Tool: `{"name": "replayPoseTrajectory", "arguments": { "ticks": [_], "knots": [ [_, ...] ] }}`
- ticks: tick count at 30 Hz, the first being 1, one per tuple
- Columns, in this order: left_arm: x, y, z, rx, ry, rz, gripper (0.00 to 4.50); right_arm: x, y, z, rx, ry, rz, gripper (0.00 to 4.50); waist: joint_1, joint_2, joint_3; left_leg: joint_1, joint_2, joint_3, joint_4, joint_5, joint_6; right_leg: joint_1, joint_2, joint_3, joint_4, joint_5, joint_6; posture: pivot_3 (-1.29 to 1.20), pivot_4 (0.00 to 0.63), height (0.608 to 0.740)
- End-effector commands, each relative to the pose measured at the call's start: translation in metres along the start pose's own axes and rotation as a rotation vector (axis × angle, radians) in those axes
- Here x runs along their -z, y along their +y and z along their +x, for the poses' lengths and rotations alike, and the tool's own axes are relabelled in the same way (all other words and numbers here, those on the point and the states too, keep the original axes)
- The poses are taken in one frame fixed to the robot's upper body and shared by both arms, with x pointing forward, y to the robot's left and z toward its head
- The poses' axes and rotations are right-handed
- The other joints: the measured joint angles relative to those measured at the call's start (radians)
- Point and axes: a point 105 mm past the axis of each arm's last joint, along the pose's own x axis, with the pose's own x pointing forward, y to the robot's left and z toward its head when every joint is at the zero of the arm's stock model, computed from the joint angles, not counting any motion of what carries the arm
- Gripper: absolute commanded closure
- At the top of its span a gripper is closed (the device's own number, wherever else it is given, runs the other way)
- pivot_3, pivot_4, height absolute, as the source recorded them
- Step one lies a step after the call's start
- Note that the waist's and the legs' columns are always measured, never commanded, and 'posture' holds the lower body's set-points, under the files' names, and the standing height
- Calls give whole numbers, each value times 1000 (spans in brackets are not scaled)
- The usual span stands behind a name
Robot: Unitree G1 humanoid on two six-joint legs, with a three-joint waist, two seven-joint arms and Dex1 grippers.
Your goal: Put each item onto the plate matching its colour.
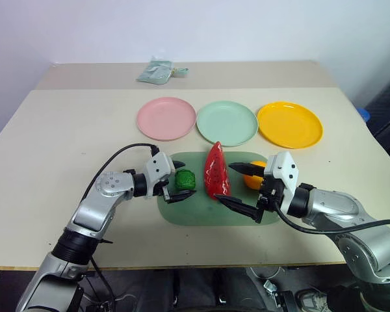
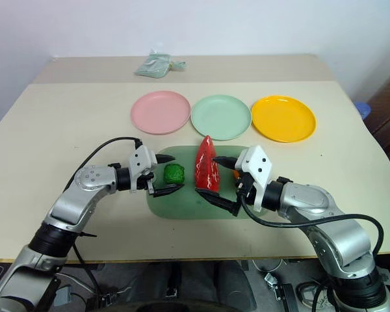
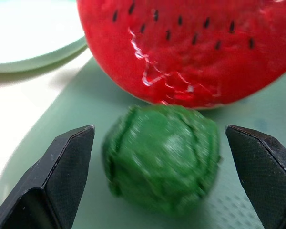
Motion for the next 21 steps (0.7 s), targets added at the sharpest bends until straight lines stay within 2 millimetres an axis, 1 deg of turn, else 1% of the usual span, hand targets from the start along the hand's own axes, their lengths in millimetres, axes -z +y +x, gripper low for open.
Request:
{"name": "replayPoseTrajectory", "arguments": {
  "ticks": [1, 2, 4, 7, 9, 11, 13, 14, 16, 17, 18, 19, 20, 21],
  "knots": [
    [-8, -1, -1, 4, -19, 15, 524, -10, 5, 0, -3, -29, -31, 0, 0, 0, 0, 0, 0, 0, 0, 0, 0, 0, 0, 0, 0, 0, 0, 0, 150, 740],
    [-9, -1, -2, 6, -20, 14, 790, -10, 5, -1, -1, -29, -31, 0, 0, 0, 0, 0, 0, 0, 0, 0, 0, 0, 0, 0, 0, 0, 0, 0, 150, 740],
    [-12, 3, -7, -15, -19, 11, 1639, -12, 2, -2, 9, -29, -36, 0, -1, 0, 0, 0, 0, 0, 0, 0, 0, 0, 0, 0, 0, 0, 0, 0, 150, 740],
    [-19, 17, -16, -71, -42, -15, 1639, -17, -2, -3, 27, -44, -43, 0, 0, 0, 0, 0, 0, 0, 0, 0, 0, 0, 0, 0, 0, 0, 0, 0, 150, 740],
    [-32, 34, -20, -159, -109, -63, 1639, -23, -5, -4, 44, -72, -37, 0, 1, 0, 0, 0, 0, 0, 0, 0, 0, 0, 0, 0, 0, 0, 0, 0, 150, 740],
    [-46, 54, -19, -256, -170, -101, 1639, -26, -9, -5, 63, -84, -40, 0, 6, -1, 0, -1, 0, -1, 2, 0, 0, 0, 0, -1, 0, 0, 0, 0, 150, 740],
    [-60, 69, -15, -342, -207, -87, 1639, -28, -13, -4, 85, -90, -53, 0, 14, -1, 1, -1, 0, -1, 2, 0, 0, 1, 0, -2, 0, 0, 0, 0, 150, 740],
    [-67, 81, -7, -406, -207, -94, 1639, -30, -16, -4, 100, -97, -58, 0, 16, -1, 1, -1, -1, -1, 2, 0, 0, 1, 0, -2, 0, 0, 0, 0, 150, 740],
    [-72, 103, 13, -530, -156, -128, 1639, -33, -19, -1, 114, -111, -65, 0, 27, -2, 1, -1, -1, -1, 3, 0, 0, 1, 0, -2, 1, 0, 1, 0, 150, 740],
    [-71, 110, 29, -554, -113, -160, 1639, -34, -20, 0, 116, -120, -68, 0, 27, -3, 1, -1, -2, -2, 4, 0, 1, 1, 0, -2, 1, 1, 1, 0, 150, 740],
    [-72, 111, 46, -543, -85, -181, 1639, -36, -20, 2, 114, -127, -70, 0, 27, -3, 1, -1, -3, -2, 4, 0, 1, 1, 0, -2, 1, 1, 2, 0, 150, 740],
    [-75, 111, 60, -532, -63, -158, 1639, -37, -20, 4, 111, -133, -70, 0, 28, -3, 1, -1, -5, -3, 4, 0, 1, 1, 0, -2, 1, 1, 3, 0, 150, 740],
    [-78, 111, 72, -522, -53, -130, 1639, -38, -20, 5, 108, -138, -70, 0, 25, -3, 1, -2, -6, -3, 4, 0, 2, 1, -1, -2, 1, 0, 4, 0, 150, 740],
    [-80, 111, 82, -510, -51, -144, 1639, -38, -19, 7, 106, -141, -70, 0, 24, -3, 1, -2, -7, -2, 4, 0, 3, 1, -1, -2, 1, 0, 5, 0, 150, 740]
  ]
}}
